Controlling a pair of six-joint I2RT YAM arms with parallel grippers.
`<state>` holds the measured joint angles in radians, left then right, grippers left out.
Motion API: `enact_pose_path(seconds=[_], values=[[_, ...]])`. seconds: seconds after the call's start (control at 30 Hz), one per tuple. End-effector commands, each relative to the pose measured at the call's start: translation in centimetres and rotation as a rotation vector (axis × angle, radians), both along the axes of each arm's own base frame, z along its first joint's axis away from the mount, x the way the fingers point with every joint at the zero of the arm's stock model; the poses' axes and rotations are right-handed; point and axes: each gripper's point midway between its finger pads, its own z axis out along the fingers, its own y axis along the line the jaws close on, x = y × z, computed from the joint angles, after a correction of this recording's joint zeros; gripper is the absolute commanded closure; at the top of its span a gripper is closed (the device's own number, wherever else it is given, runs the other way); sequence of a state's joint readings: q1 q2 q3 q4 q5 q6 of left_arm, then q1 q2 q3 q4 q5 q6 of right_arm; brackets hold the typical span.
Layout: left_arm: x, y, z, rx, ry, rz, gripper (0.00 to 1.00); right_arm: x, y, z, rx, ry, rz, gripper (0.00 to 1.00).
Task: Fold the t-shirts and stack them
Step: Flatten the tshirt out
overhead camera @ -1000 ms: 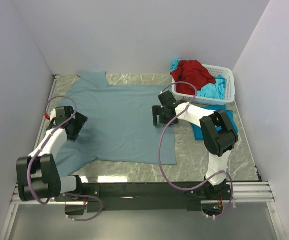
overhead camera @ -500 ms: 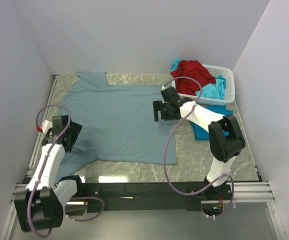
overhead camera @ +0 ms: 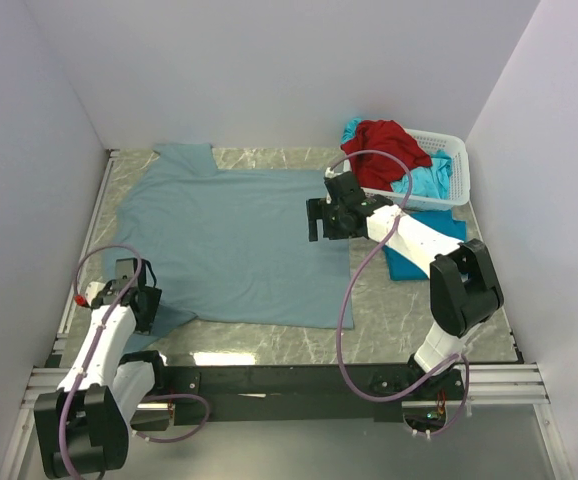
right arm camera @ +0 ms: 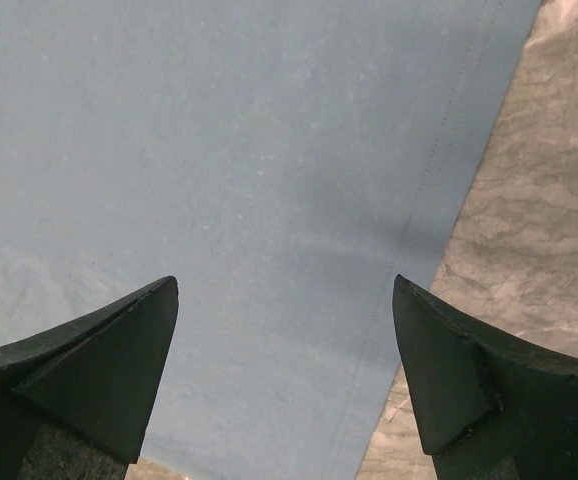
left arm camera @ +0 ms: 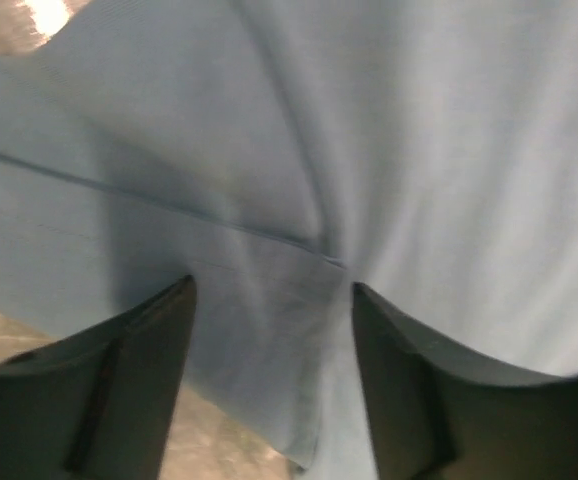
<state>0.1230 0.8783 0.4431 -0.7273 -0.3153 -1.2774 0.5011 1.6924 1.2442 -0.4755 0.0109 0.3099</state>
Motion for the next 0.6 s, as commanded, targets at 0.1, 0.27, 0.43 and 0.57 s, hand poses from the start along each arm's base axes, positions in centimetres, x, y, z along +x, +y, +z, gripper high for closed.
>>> enact_pose_path(seconds=[0.1, 0.27, 0.43, 0.57], values=[[-0.6, 0.8, -1.0, 0.022, 0.016, 0.069, 0.53, 0.0, -0.2, 0.0, -0.021, 0.003, -0.020, 0.06], [-0.4, 0.6, -1.6, 0.018, 0.027, 0.050, 0.99, 0.0, -0.4, -0.2, -0.031, 0.003, -0.026, 0.06], [1.6, 0.4, -0.6, 0.024, -0.027, -0.024, 0.99, 0.0, -0.6, 0.1, -0.034, -0.008, -0.033, 0.07], [4.0, -0.4, 1.0, -0.002, -0.102, -0.098, 0.99, -0.2, -0.8, 0.1, -0.033, -0.014, -0.034, 0.06]])
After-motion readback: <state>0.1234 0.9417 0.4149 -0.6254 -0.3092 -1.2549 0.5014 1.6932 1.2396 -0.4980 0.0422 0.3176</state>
